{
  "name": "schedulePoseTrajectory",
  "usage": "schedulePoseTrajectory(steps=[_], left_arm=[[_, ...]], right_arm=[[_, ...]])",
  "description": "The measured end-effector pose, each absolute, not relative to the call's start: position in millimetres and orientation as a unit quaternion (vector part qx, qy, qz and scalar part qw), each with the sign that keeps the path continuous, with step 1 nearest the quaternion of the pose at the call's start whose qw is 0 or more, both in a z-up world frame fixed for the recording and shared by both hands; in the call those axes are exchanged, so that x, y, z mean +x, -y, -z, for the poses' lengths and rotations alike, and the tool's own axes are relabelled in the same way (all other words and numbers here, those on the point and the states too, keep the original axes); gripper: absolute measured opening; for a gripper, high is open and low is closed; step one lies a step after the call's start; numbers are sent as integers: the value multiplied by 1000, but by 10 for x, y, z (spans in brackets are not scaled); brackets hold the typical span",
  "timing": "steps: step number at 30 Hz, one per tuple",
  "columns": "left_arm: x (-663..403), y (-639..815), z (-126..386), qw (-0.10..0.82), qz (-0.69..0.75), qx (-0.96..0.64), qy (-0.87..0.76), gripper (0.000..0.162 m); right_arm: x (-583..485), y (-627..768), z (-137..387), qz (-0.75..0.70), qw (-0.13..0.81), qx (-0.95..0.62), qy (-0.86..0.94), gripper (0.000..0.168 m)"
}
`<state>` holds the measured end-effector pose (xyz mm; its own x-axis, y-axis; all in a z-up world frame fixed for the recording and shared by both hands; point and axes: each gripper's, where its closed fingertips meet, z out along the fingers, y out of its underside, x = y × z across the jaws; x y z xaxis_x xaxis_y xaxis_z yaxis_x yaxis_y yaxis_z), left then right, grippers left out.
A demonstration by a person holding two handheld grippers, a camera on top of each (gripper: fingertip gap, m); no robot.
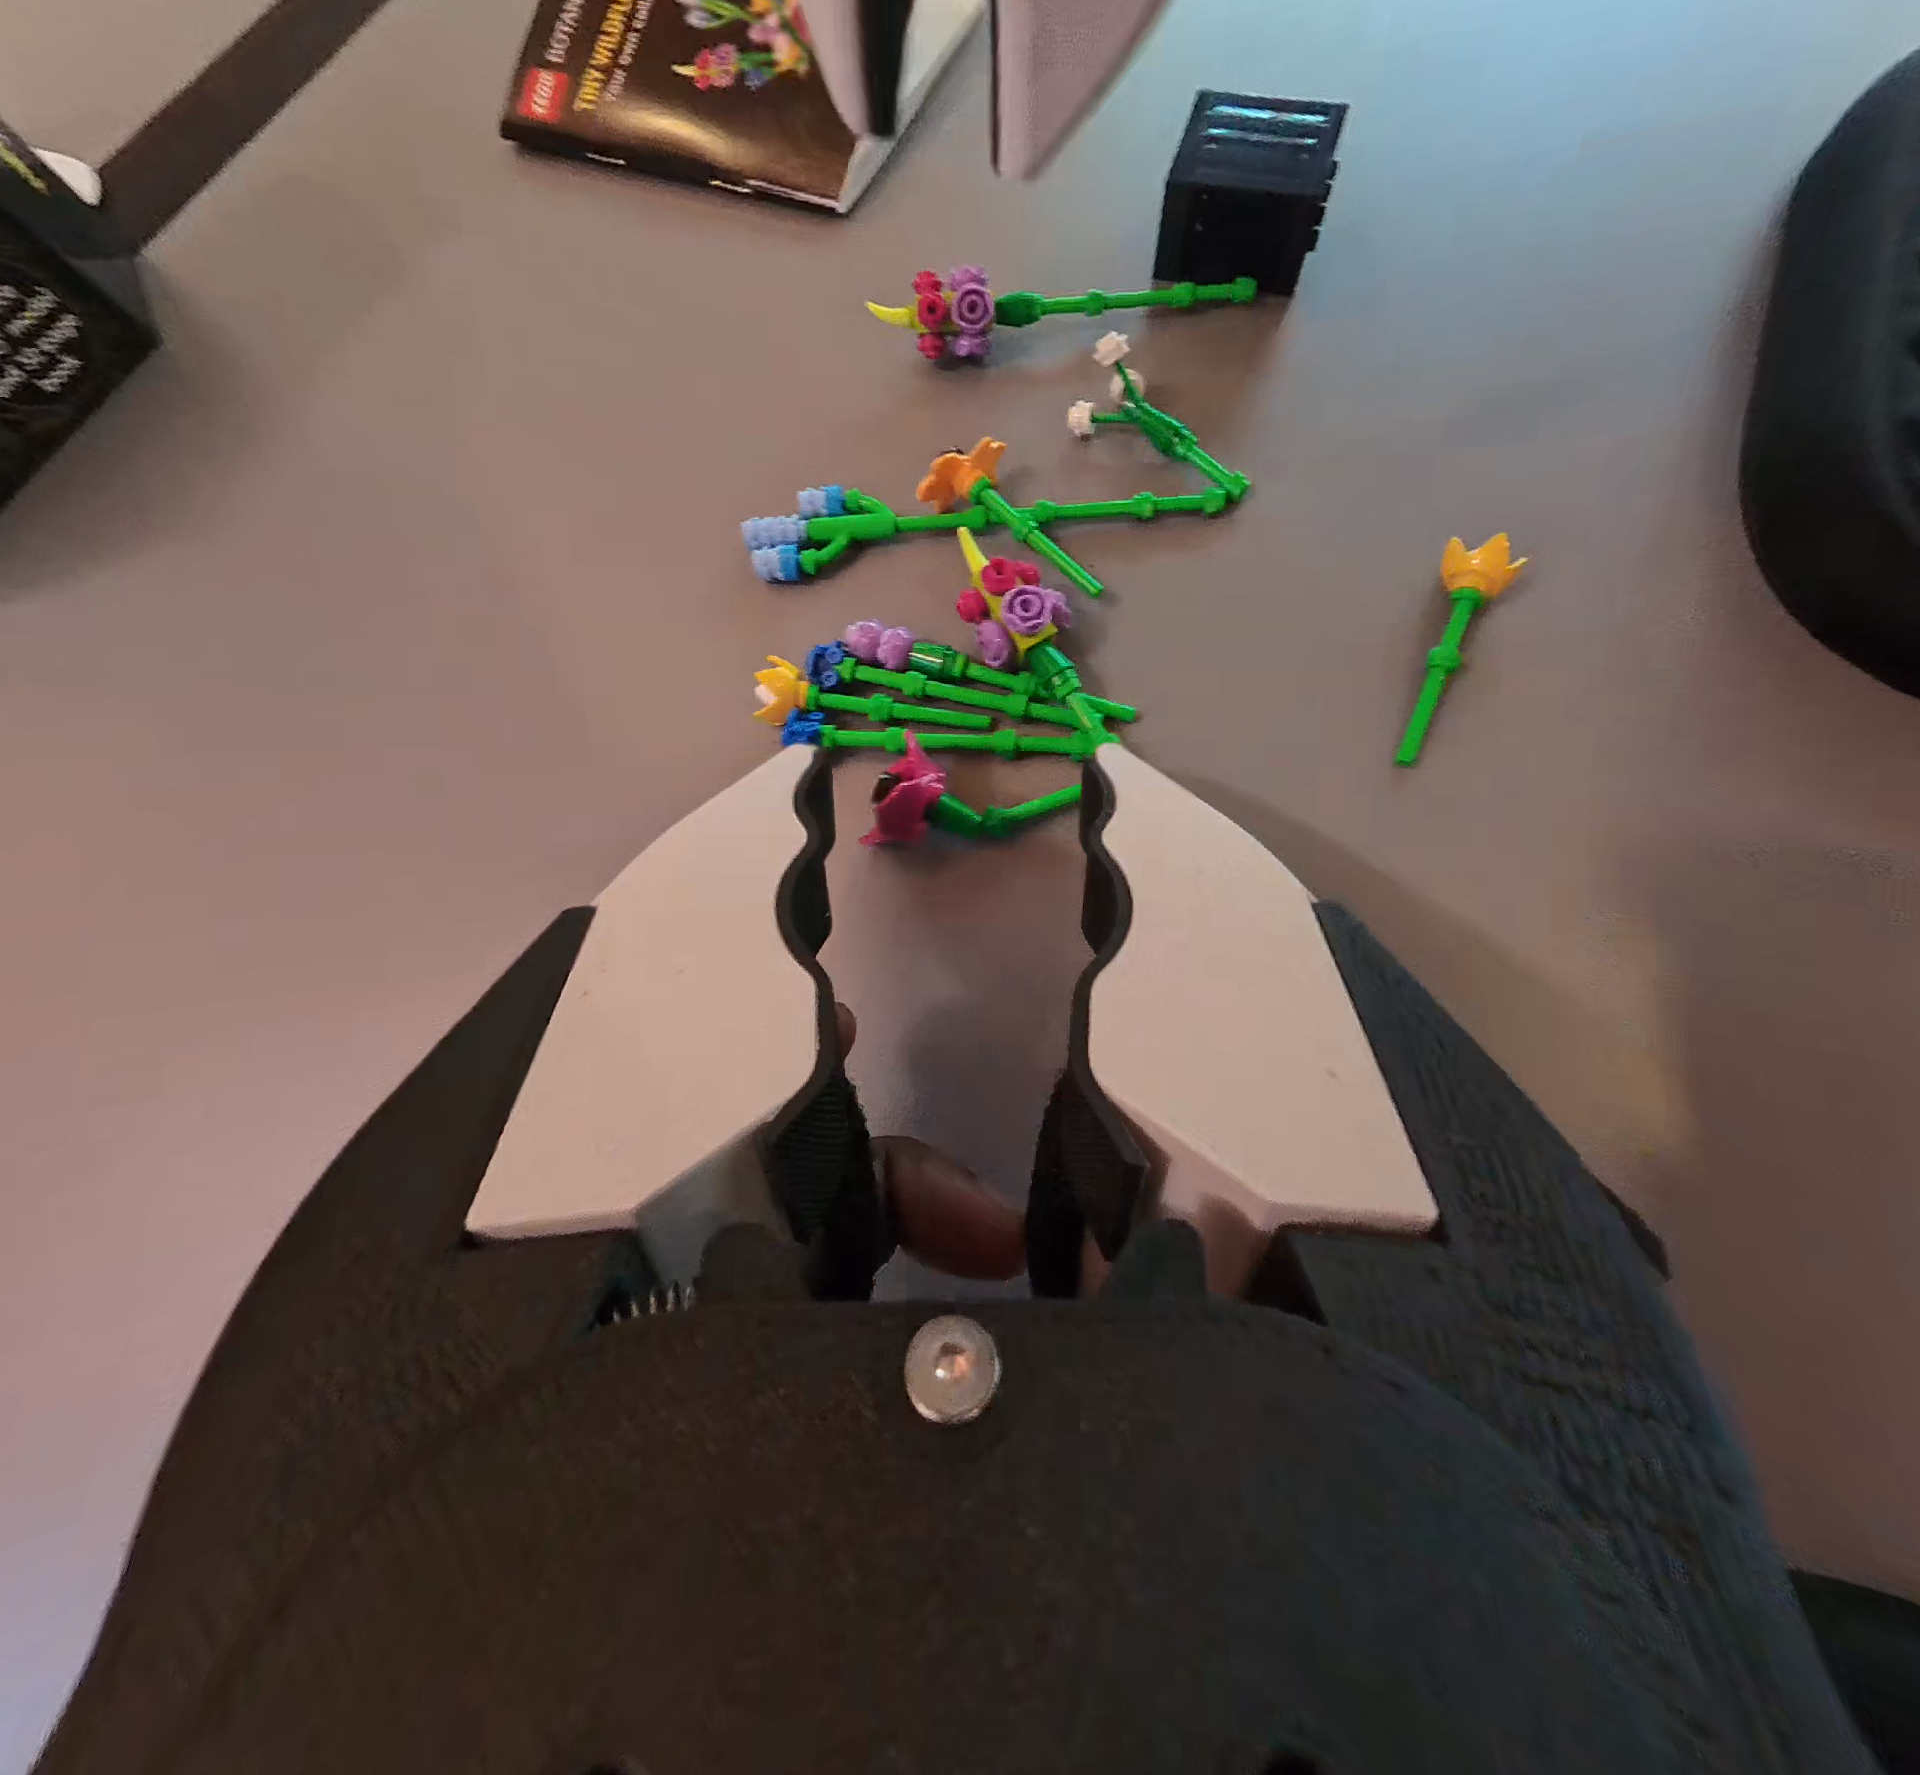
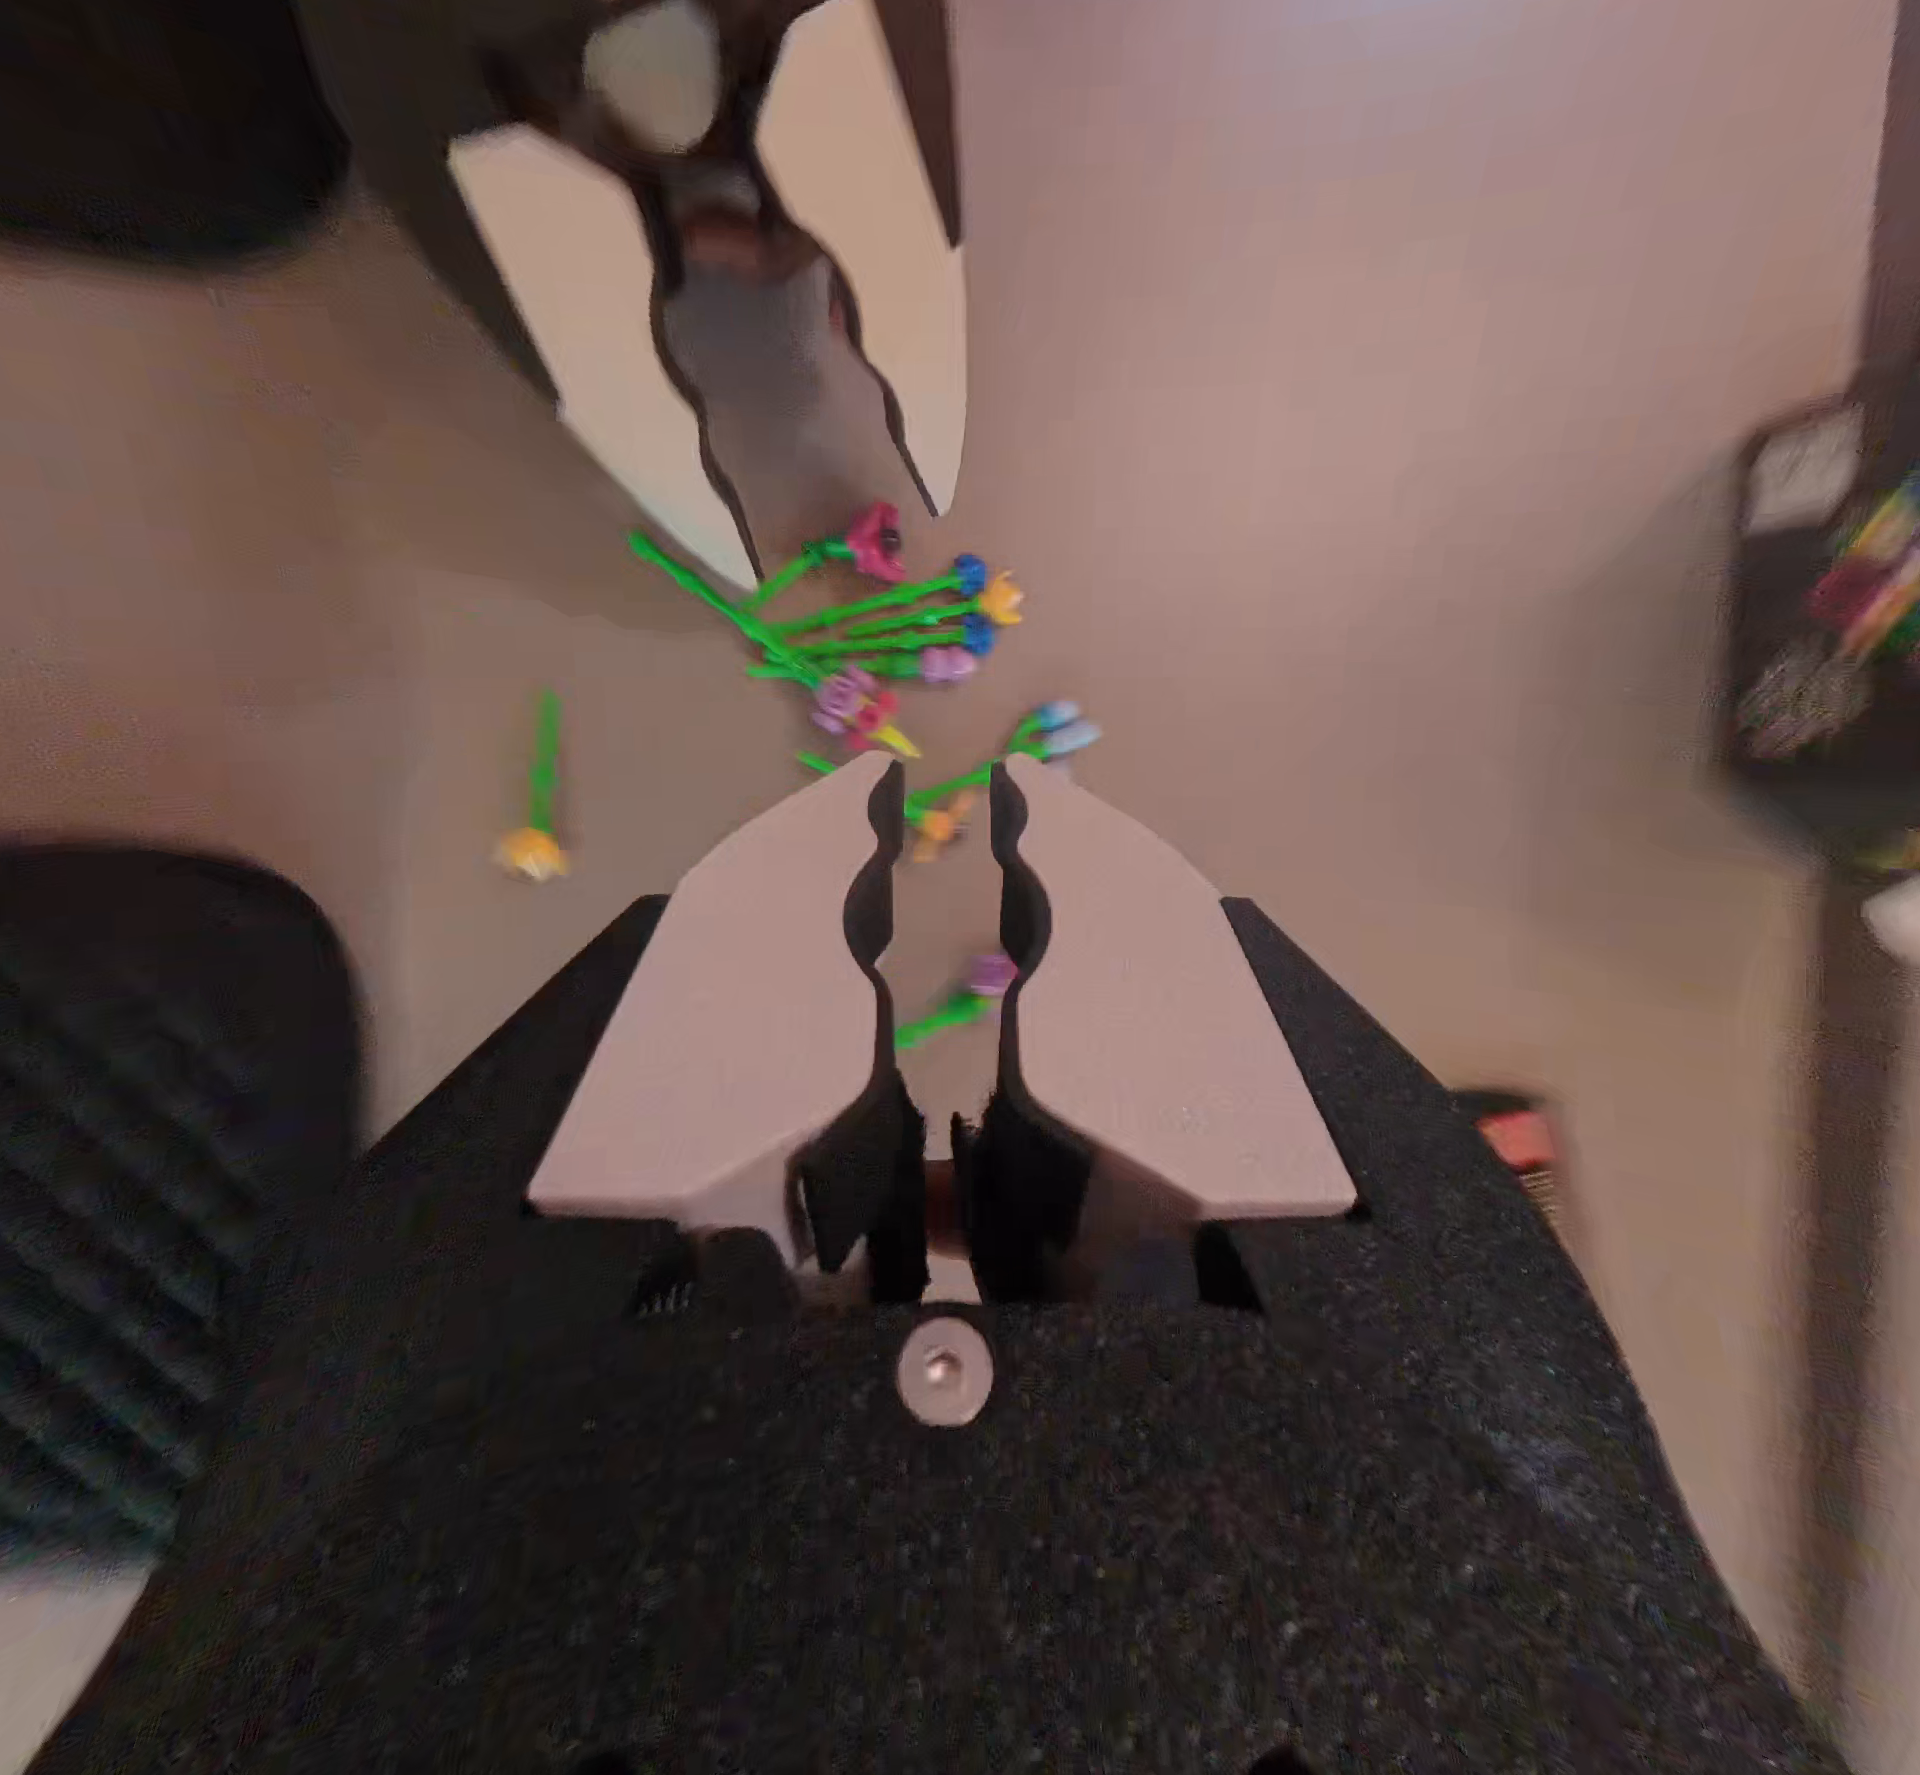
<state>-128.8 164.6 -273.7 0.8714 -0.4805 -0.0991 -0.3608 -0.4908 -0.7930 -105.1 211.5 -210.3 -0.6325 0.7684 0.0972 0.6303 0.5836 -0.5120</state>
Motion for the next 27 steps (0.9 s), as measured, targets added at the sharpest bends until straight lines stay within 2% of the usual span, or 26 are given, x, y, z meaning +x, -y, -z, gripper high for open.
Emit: schedulePoseTrajectory(steps=[2, 4, 6, 9, 12, 16, 19, 23, 25, 27], left_arm=[[-1219, -1627, 2736, 439, 80, -859, -251, 44], [-1163, -1604, 2736, 435, 90, -857, -259, 43], [-1132, -1599, 2743, 434, 90, -856, -265, 43], [-1112, -1594, 2761, 433, 82, -854, -275, 43], [-1133, -1602, 2752, 436, 73, -854, -275, 43], [-1179, -1641, 2728, 444, 79, -857, -249, 43], [-1172, -1648, 2719, 444, 84, -860, -236, 44], [-1160, -1642, 2759, 430, 71, -870, -229, 44], [-1161, -1615, 2795, 415, 69, -879, -225, 43], [-1159, -1587, 2798, 405, 78, -885, -217, 42]], right_arm=[[-917, -2103, 2271, -272, 152, -522, 794, 23], [-838, -2081, 2447, -317, 158, -560, 749, 43], [-861, -2194, 2572, -335, 182, -589, 712, 46], [-881, -2240, 2722, -328, 168, -610, 702, 29], [-890, -2303, 2842, -283, 183, -603, 723, 19], [-964, -2288, 2840, -273, 216, -577, 739, 17], [-974, -2289, 2857, -248, 233, -551, 762, 8], [-1015, -2228, 2706, -249, 257, -469, 807, 8], [-1019, -2154, 2608, -248, 257, -413, 838, 8], [-958, -2068, 2638, -233, 212, -381, 869, 8]])
